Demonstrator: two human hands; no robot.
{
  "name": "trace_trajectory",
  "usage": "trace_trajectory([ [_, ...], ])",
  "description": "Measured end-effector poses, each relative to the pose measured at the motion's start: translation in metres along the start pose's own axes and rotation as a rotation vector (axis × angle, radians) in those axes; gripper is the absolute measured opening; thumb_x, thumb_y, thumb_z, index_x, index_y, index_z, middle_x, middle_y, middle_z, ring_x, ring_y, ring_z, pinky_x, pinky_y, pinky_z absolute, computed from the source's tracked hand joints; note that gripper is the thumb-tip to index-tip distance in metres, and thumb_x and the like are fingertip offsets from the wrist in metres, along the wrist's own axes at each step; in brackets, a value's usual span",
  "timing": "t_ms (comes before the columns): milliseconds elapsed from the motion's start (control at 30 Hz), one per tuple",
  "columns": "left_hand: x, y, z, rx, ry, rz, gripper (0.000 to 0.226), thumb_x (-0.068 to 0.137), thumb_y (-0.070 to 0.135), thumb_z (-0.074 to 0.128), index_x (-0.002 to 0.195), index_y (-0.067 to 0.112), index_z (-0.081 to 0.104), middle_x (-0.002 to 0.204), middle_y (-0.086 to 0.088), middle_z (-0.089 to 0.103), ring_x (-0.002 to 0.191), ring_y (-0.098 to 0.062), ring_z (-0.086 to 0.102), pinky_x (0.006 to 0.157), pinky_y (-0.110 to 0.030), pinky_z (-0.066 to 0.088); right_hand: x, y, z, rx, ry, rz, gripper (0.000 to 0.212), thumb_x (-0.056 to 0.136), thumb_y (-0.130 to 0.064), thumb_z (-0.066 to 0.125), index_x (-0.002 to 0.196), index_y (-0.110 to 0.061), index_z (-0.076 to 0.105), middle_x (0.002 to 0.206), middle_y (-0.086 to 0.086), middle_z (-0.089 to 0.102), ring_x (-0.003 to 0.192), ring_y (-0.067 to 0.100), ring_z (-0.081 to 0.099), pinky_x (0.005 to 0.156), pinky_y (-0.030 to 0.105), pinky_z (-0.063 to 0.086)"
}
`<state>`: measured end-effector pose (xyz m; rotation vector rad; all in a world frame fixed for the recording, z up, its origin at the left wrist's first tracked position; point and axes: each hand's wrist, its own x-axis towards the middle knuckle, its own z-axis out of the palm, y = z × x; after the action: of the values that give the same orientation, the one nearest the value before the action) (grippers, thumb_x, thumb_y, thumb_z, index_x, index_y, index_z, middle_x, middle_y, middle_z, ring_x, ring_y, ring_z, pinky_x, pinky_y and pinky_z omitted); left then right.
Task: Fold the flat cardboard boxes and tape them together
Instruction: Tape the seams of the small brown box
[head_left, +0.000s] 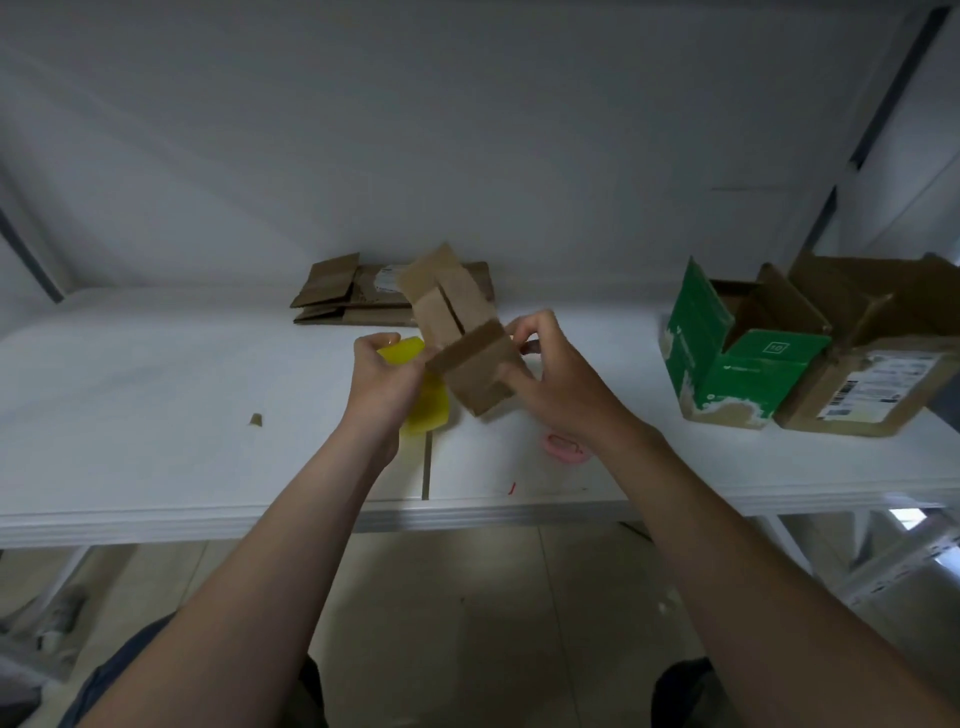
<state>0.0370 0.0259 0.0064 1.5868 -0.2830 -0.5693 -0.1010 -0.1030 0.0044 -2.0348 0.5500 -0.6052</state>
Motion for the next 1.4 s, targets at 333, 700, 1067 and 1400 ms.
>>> trace_trajectory([
  [333, -0.009, -0.009, 0.010, 0.253, -0.019, 0.231, 0.085, 0.069, 0.041, 0.091, 0.131, 0.021, 0.037, 0.112, 0.005, 0.054, 0.102, -0.013, 0.054, 0.081, -0.030, 0.048, 0.001, 0.001, 0.001, 0.045, 0.046, 0.071, 0.062, 0.074, -0.032, 0.089, 0.122, -0.027, 0.050, 0.110, -0.007, 0.059, 0.091, 0.001, 0.066, 0.061, 0.013, 0.049],
  [700, -0.014, -0.007, 0.013, 0.300, -0.026, 0.299, 0.056, 0.084, 0.030, 0.077, 0.127, 0.027, 0.042, 0.103, 0.011, 0.054, 0.095, -0.010, 0.057, 0.087, -0.042, 0.056, -0.005, -0.003, -0.007, -0.136, 0.022, 0.020, 0.069, 0.077, -0.020, 0.084, 0.135, -0.025, 0.046, 0.111, -0.008, 0.062, 0.090, 0.005, 0.064, 0.066, 0.016, 0.054],
  [1067, -0.019, 0.032, 0.076, 0.479, -0.310, 0.362, 0.064, 0.090, 0.021, 0.071, 0.144, 0.019, 0.036, 0.121, -0.004, 0.061, 0.106, -0.021, 0.061, 0.079, -0.031, 0.048, -0.005, 0.003, -0.093, -0.573, 0.361, 0.184, 0.025, 0.100, -0.031, 0.061, 0.105, -0.007, 0.058, 0.091, 0.009, 0.065, 0.081, 0.029, 0.066, 0.069, 0.033, 0.050],
  [1400, 0.011, 0.039, 0.159, 0.547, -0.291, 0.233, 0.046, 0.081, 0.029, 0.073, 0.117, 0.019, 0.047, 0.120, -0.010, 0.064, 0.110, -0.030, 0.062, 0.097, -0.046, 0.053, -0.003, 0.021, -0.143, -0.673, 0.330, 0.248, 0.051, 0.097, -0.008, 0.059, 0.141, -0.023, 0.039, 0.110, 0.014, 0.065, 0.096, 0.033, 0.066, 0.074, 0.036, 0.053],
])
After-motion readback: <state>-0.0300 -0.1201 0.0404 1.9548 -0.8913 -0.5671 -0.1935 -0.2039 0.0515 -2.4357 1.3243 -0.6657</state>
